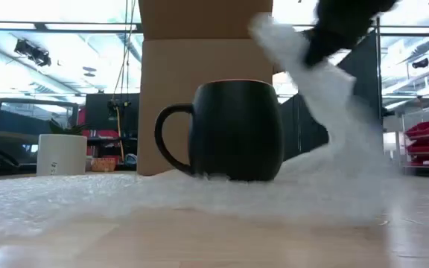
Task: Wrap mug
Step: Wrap the black cup with the transparent bubble wrap
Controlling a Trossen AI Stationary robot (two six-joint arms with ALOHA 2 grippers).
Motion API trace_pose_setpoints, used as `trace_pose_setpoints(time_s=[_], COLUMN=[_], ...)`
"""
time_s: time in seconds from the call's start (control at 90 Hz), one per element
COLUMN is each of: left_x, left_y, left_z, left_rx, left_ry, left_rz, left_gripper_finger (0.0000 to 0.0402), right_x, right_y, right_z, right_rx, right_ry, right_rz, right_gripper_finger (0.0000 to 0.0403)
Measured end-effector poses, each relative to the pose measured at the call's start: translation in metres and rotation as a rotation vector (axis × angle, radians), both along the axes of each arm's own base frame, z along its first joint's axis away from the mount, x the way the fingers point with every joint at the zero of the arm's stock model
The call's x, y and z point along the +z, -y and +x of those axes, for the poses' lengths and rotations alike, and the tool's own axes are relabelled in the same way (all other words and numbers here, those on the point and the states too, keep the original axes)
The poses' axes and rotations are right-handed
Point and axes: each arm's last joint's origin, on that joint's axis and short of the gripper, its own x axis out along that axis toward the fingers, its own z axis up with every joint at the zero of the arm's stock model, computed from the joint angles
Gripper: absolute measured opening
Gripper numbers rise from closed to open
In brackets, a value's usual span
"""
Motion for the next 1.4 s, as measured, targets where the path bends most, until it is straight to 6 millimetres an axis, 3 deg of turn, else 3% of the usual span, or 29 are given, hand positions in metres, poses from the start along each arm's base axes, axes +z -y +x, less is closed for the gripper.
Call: trace_pose_setpoints(time_s=[0.144,0.378,0.7,1.067,1.222,1.4], left_x=[-0.010,-0.023,-0.023,0.010,0.005,-0.020], left_y=[-0.005,-0.017,-0.017,-0.009,-0.012,-0.012], left_z=[0.013,0.031,0.031,0.042,0.046,0.058], left_rx=[0.005,0.026,0.032,0.097,0.128,0.173], left_ry=[-0.021,-0.068,-0.073,0.137,0.131,0.103], left_rz=[0.048,0.050,-0.033,-0.097,-0.082,-0.101], left_gripper_finger=[0.0087,0.0136,0.0216,0.0222,0.0222,0.0222], right_x=[0.010,0.013,0.017,0.020,0.020,0.019], right_y=[0.005,0.006,0.009,0.011,0.012,0.013], right_z=[0.016,0.020,0.020,0.018,0.017,0.018], right_rx=[0.052,0.074,-0.019,-0.128,-0.164,-0.182], right_ry=[0.131,0.162,0.203,0.214,0.213,0.214], right_rz=[0.007,0.005,-0.017,0.119,0.155,0.175], right_gripper_finger=[0.0000,0.0000,0.0000,0.0000,0.0000,0.0000])
